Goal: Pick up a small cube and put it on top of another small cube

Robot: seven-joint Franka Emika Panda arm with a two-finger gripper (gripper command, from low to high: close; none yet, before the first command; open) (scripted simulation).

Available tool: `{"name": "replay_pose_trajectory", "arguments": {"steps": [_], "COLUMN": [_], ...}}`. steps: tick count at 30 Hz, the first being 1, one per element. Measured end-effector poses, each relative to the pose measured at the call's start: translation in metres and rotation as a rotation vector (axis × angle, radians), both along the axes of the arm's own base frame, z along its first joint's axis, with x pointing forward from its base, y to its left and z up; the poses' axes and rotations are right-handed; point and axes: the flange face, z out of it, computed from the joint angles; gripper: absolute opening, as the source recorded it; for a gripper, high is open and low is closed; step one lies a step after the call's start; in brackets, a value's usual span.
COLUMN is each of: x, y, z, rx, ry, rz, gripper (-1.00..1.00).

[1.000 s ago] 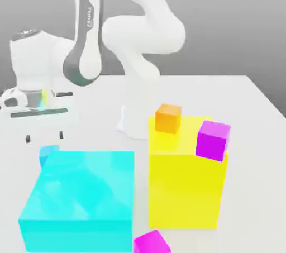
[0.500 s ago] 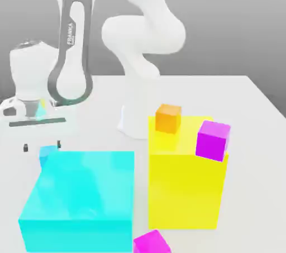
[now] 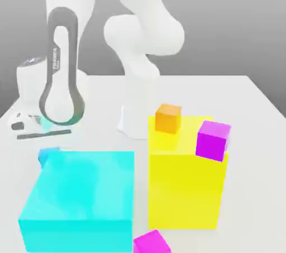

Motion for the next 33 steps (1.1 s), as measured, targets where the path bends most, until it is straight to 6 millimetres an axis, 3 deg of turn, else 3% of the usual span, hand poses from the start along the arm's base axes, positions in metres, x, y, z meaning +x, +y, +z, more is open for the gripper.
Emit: {"name": "replay_pose_trajectory", "arguments": {"steps": [9, 19, 21, 33], "x": [0.003, -0.003, -0.002, 0.104], "y": [-0.006, 0.002, -0.009, -0.016], "z": [0.04, 0.051, 0.058, 0.104], "rx": [-0.01, 0.0, -0.02, -0.121], "ry": [-0.022, 0.012, 0.007, -0.034], "rz": [-0.007, 0.001, 0.0, 0.66], "gripper": [-1.0, -1.0, -1.0, -1.0]}}
